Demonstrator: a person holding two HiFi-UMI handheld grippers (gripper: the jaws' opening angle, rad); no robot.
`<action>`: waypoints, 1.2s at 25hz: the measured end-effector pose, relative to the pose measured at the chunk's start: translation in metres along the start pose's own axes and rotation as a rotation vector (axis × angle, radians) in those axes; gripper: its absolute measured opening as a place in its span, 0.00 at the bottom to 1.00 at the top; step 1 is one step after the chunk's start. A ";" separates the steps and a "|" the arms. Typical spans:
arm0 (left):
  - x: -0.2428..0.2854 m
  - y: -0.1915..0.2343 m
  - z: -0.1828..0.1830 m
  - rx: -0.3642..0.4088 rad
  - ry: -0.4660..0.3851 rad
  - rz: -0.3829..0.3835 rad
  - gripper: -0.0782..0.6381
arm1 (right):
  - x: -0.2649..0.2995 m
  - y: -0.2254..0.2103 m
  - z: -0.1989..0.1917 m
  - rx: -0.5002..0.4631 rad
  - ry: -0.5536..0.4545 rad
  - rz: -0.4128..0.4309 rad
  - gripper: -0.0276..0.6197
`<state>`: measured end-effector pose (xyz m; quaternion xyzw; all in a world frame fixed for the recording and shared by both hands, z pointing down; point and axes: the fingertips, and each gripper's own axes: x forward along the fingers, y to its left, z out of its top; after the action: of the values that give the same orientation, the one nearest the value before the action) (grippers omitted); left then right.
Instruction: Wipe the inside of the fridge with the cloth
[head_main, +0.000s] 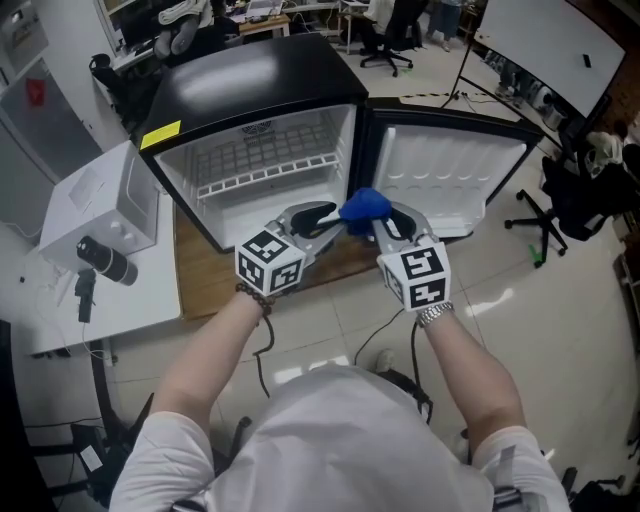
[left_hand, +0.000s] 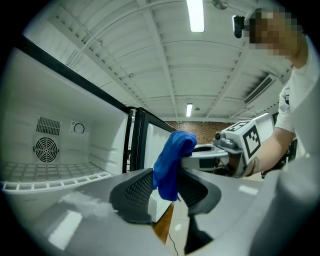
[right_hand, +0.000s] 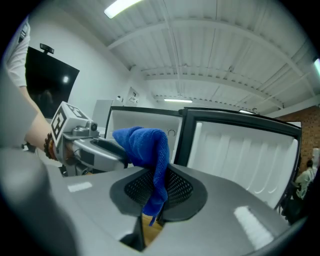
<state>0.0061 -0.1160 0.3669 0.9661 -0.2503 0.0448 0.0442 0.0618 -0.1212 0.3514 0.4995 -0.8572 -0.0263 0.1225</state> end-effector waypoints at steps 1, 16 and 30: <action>0.004 0.001 -0.003 -0.008 0.004 0.014 0.32 | -0.002 -0.008 0.001 0.008 -0.002 -0.017 0.11; 0.103 0.006 -0.086 -0.082 0.211 0.324 0.33 | 0.000 -0.090 0.035 0.024 -0.018 -0.073 0.11; 0.138 0.039 -0.135 -0.193 0.329 0.504 0.34 | 0.032 -0.104 0.071 0.024 -0.025 -0.028 0.11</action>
<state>0.0980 -0.2017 0.5186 0.8449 -0.4743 0.1860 0.1630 0.1184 -0.2060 0.2714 0.5125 -0.8518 -0.0240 0.1056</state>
